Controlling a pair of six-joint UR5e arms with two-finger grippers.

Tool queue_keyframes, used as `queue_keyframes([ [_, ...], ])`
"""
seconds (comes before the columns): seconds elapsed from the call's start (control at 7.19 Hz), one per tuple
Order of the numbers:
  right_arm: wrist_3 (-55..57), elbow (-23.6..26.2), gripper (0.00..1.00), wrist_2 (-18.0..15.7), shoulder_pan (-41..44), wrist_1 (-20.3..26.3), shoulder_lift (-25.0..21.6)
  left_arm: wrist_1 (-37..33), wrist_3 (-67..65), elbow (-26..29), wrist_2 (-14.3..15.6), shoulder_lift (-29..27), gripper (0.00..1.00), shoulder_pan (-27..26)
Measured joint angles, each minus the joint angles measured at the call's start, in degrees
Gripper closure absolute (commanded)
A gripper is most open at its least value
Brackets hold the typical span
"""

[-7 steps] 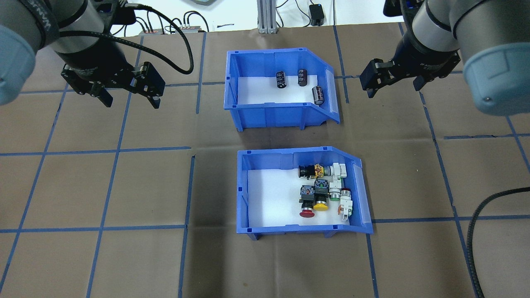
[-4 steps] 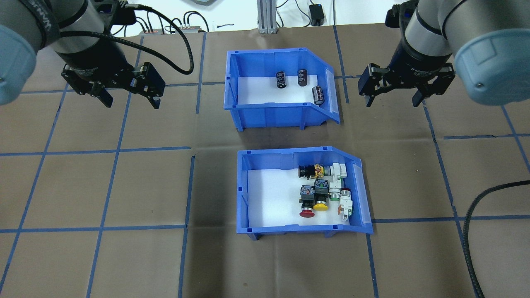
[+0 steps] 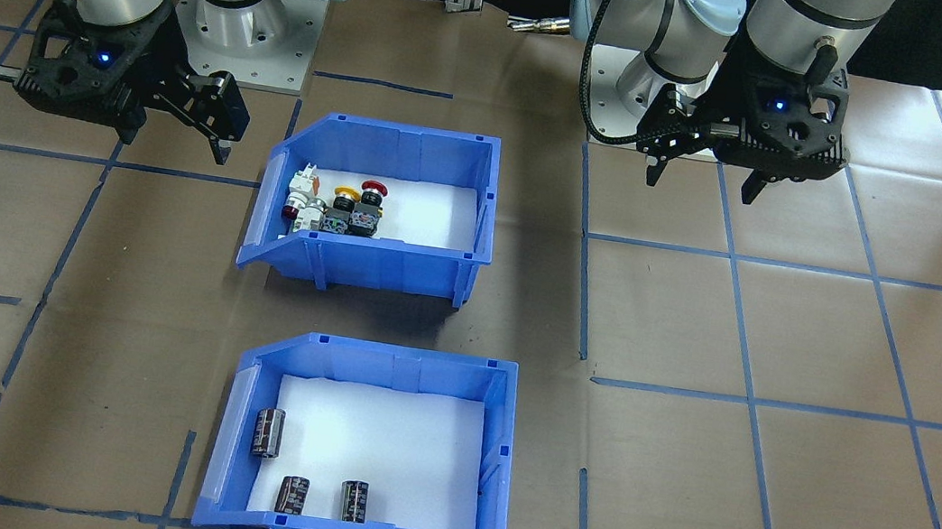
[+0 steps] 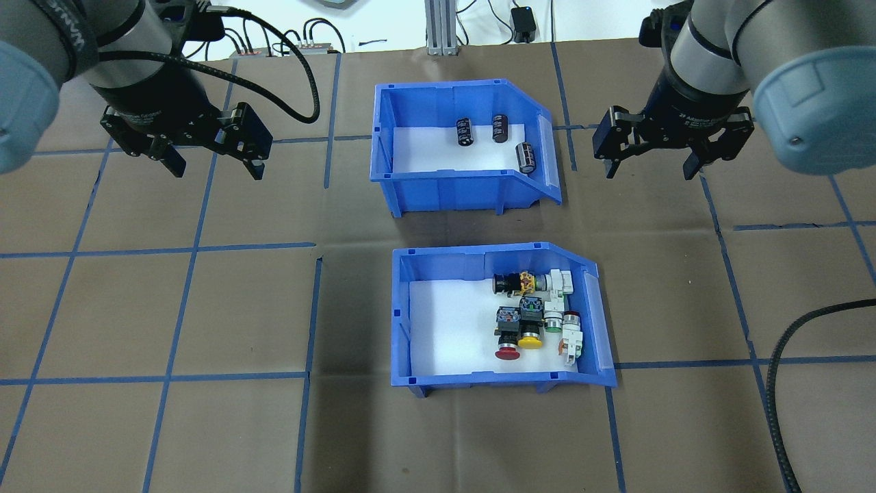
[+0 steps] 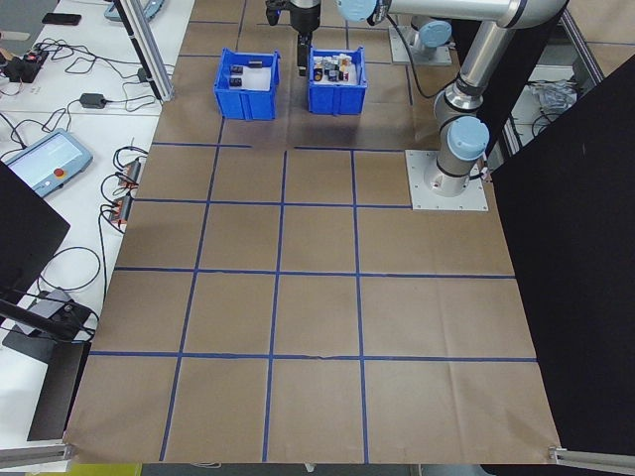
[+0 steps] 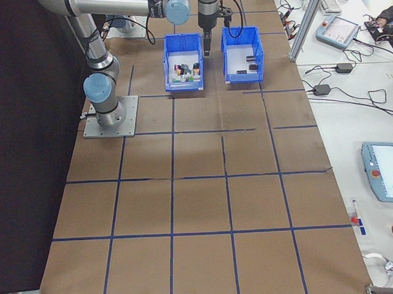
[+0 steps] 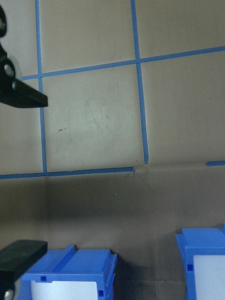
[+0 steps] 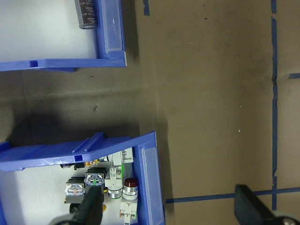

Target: Place battery box in front

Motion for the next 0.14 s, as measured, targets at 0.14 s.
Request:
queue_keyframes([
  [0.14, 0.0, 0.0, 0.00, 0.0, 0.0, 0.0, 0.0, 0.0, 0.0, 0.0, 0.0, 0.0, 0.00, 0.0],
])
